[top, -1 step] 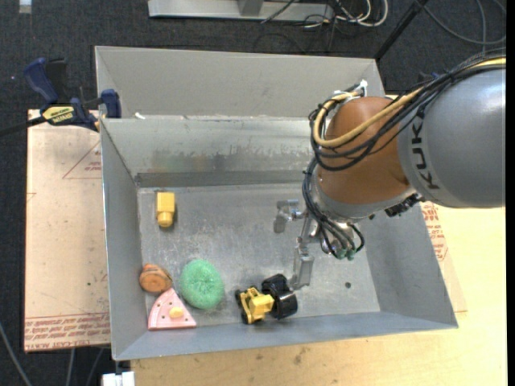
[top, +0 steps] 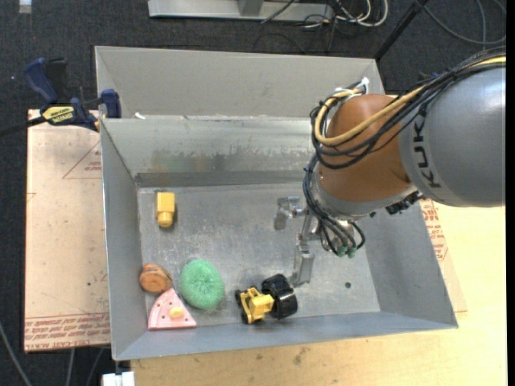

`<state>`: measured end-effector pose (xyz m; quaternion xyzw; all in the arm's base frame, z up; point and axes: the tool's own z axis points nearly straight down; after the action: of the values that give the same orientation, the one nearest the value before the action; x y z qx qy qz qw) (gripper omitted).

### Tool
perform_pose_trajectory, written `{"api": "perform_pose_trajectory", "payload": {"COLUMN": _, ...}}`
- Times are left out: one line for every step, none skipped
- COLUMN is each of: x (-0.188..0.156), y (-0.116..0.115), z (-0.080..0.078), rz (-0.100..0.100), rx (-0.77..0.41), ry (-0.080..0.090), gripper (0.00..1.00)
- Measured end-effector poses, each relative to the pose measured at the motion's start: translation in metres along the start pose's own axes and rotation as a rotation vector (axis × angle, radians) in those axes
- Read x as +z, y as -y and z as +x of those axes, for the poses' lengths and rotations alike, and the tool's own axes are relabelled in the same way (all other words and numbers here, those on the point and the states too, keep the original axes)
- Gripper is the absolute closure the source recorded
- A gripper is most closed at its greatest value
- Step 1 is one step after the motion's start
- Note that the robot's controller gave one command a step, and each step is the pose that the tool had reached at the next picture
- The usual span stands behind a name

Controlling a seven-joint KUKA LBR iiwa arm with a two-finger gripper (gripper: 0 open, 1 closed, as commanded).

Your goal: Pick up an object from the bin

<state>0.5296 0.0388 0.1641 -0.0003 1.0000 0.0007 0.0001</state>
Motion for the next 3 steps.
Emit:
{"api": "perform_pose_trajectory", "payload": {"x": 0.045, "y": -0.018, "z": 0.023, "rz": 0.001, "rx": -0.173, "ry": 0.008, "gripper": 0.00}}
{"api": "perform_pose_trajectory", "payload": {"x": 0.082, "y": -0.026, "z": 0.035, "rz": 0.000, "rx": -0.271, "ry": 0.000, "gripper": 0.00}}
{"api": "perform_pose_trajectory", "payload": {"x": 0.054, "y": -0.040, "z": 0.044, "rz": 0.000, "rx": -0.419, "ry": 0.000, "gripper": 0.00}}
